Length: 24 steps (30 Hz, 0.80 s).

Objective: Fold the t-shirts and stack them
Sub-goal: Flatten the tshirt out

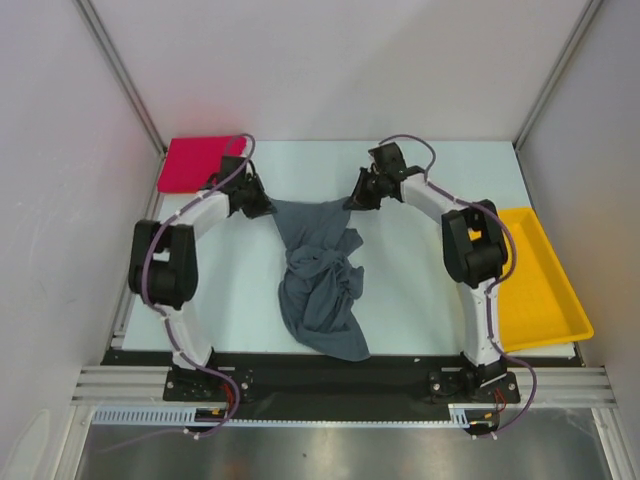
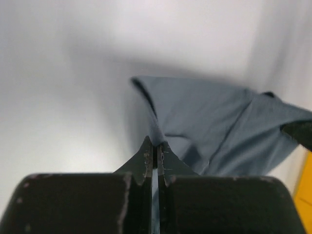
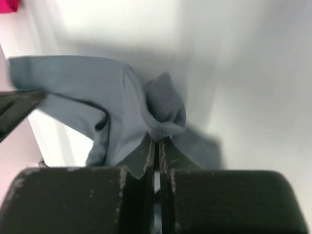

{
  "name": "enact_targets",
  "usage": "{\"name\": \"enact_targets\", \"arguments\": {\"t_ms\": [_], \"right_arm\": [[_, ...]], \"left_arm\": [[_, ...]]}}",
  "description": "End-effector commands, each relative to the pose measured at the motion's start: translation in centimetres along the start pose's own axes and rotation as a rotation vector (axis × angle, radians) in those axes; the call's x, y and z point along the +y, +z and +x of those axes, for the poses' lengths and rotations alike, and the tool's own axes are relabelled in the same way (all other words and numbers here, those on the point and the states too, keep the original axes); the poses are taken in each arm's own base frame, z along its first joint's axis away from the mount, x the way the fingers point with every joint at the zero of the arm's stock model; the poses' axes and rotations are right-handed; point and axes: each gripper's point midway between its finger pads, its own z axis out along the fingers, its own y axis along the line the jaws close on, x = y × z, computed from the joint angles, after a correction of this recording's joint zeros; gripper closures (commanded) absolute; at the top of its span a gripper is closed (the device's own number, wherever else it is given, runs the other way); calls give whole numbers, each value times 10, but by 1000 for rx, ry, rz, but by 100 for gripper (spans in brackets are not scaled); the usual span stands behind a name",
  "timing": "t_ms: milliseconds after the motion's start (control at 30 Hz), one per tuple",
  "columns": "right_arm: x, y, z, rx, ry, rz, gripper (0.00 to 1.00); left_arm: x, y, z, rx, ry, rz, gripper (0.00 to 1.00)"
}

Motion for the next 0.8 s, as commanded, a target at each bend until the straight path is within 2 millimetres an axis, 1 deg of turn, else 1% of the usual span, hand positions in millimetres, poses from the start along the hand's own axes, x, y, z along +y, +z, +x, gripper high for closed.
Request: {"name": "enact_targets", "arguments": {"t_ms": [0,67,100,133,167,200,233,267,300,333,367,400,433,467,500,533,567,633,667,700,733,767], "right_arm": [[46,-111,-74,-309,-96,75,100],[50,-154,-86,-413,-95,120,100],[54,-174,-87,-447,-97,121,100],[74,-216,-91,-523,-121,89,100],[76,-234,-88,-549,-127,110,100],[86,-271,-83,-609,-149,107,100],[93,-288,-80,-637,-157,87,100],[92,-305,-75,-664,-163,108,100],[96,-323,-71,-693,-177,101,100],[106,-356,-62,-748,-202,75,100],[107,-374,-56,-776,-221,85,100],[110,-390,-50,-803,-228,77,100],[115,-408,-48,-839,-237,67,100],[123,-436,-39,-895,-255,42,100],[126,-448,-37,-922,-263,37,100],[130,-458,-35,-943,-271,24,100],[141,-472,-33,-964,-295,-10,100],[151,-482,-37,-976,-325,-19,100],[164,-493,-40,-1004,-351,-59,100],[170,-481,-49,-989,-365,-68,100],[175,-475,-55,-989,-381,-79,100],[185,-467,-67,-1000,-399,-106,100]], "left_arm": [[-76,-109,-70,-280,144,161,100],[-94,-142,-70,-327,175,205,100],[-113,-180,-71,-389,202,263,100],[-120,-196,-68,-410,207,291,100],[-126,-212,-62,-428,214,324,100],[-139,-246,-56,-474,226,392,100],[-145,-267,-57,-516,232,423,100],[-150,-283,-51,-530,242,459,100],[-153,-298,-49,-550,255,482,99],[-159,-334,-45,-614,281,529,100],[-164,-354,-44,-647,300,553,100],[-168,-370,-37,-657,329,580,100],[-172,-391,-31,-688,350,608,100],[-177,-408,-26,-708,369,638,100],[-185,-419,-16,-692,370,700,100],[-188,-434,-9,-703,369,746,100],[-188,-435,-2,-688,357,773,100],[-191,-445,5,-685,334,823,100],[-189,-447,10,-688,331,830,100],[-188,-448,12,-688,329,834,100],[-185,-445,12,-688,317,822,100],[-180,-439,15,-676,305,808,100]]}}
